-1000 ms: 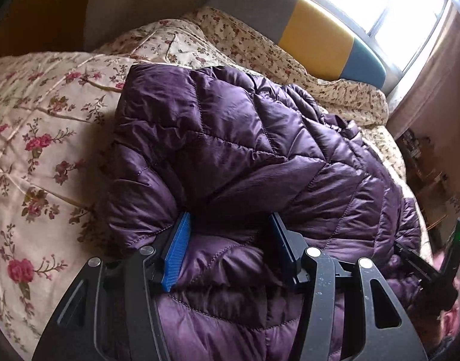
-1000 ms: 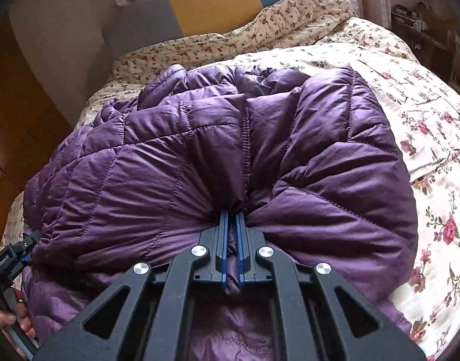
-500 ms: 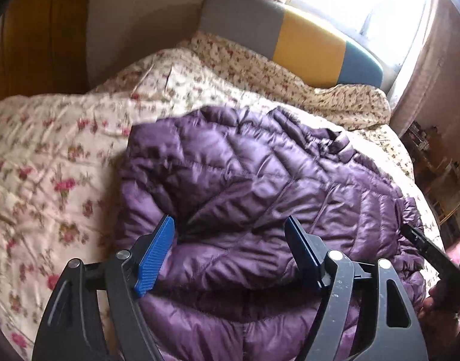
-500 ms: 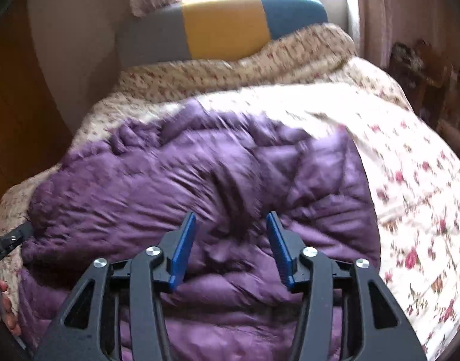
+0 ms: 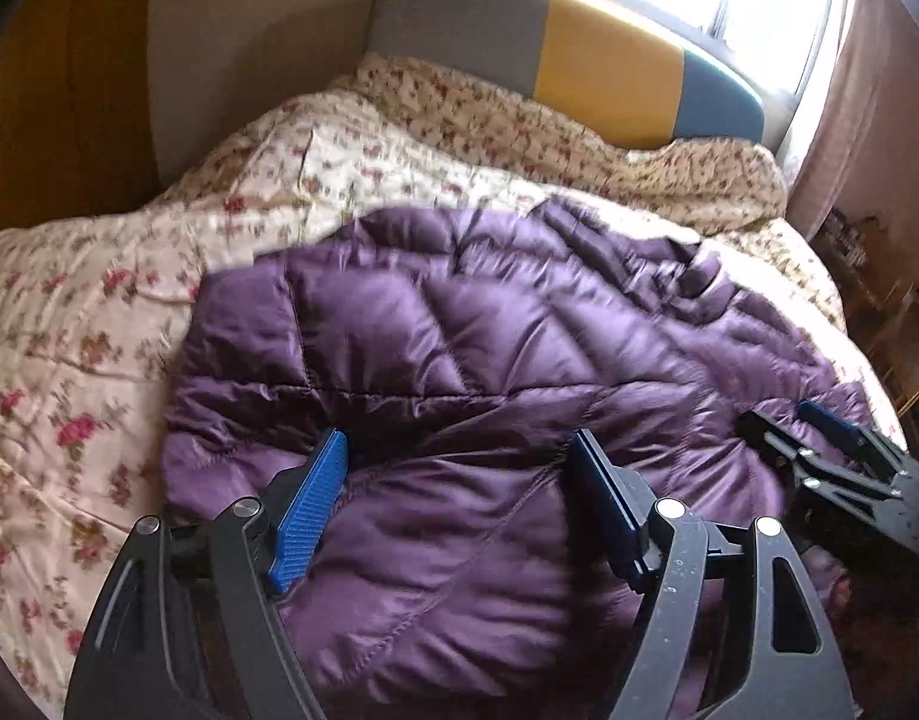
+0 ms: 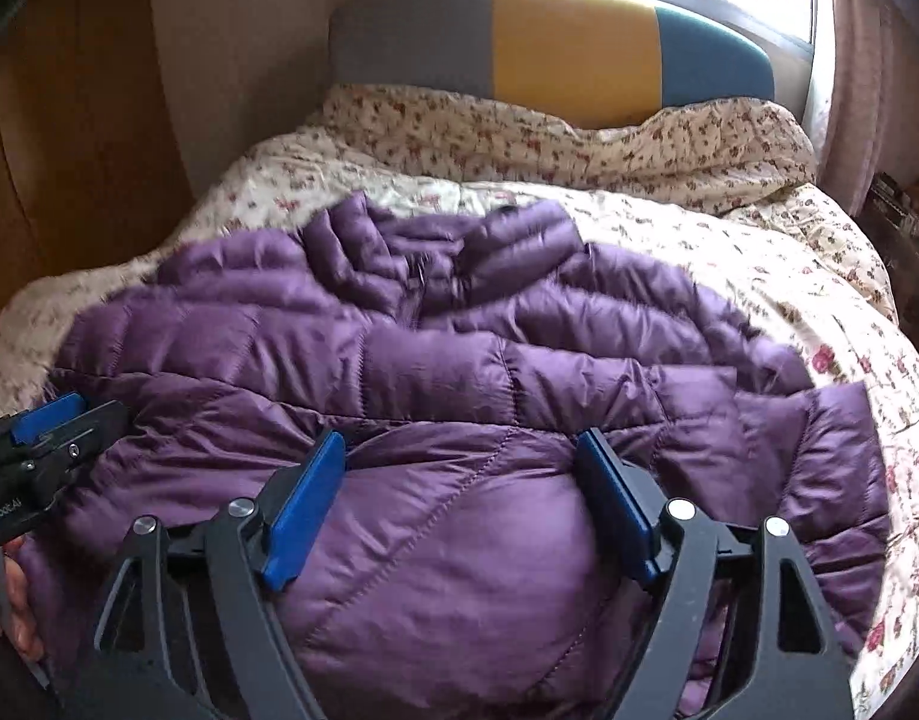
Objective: Fold large clothes
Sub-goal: 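Press and smooth the folded jacket with both open grippers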
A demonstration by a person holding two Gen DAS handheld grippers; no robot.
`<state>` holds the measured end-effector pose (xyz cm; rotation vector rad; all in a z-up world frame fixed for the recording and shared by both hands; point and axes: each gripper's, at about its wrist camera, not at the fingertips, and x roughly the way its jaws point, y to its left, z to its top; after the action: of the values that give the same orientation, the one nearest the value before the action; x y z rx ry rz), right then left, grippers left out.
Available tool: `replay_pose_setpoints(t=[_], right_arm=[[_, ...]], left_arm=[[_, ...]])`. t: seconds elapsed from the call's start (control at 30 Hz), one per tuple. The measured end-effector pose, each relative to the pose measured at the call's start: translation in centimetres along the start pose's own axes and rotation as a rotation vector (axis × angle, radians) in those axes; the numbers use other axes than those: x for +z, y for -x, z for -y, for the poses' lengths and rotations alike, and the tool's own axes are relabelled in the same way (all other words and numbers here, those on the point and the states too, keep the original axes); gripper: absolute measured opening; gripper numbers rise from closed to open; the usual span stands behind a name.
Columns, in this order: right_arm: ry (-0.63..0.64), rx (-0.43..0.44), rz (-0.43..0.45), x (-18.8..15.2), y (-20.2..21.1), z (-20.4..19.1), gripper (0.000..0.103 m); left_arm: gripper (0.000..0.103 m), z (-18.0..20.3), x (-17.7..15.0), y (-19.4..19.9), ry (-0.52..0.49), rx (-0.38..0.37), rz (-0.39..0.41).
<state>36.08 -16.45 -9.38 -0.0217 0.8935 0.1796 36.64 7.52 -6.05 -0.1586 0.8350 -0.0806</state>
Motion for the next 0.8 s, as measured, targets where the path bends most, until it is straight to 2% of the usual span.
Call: replay_pose_setpoints(t=[0.23,0.37,0.8], right_arm=[[-0.016,0.020,-0.031,-1.5,-2.5,0.5,0.080],[-0.017,0.021,-0.026,-1.6,-2.5,0.6,0.080],[-0.027,0.037,-0.028,-1.3,-2.4,0.8,0.082]], left_arm=[[0.077,-0.6,-1.1,-1.4,0.018,-0.028,0.005],[0.078,-0.2,-1.1,-1.8,-0.002,-0.002,0.004],[0.079,-0.3,-1.2,-1.6,0.001,-0.007,0.010]])
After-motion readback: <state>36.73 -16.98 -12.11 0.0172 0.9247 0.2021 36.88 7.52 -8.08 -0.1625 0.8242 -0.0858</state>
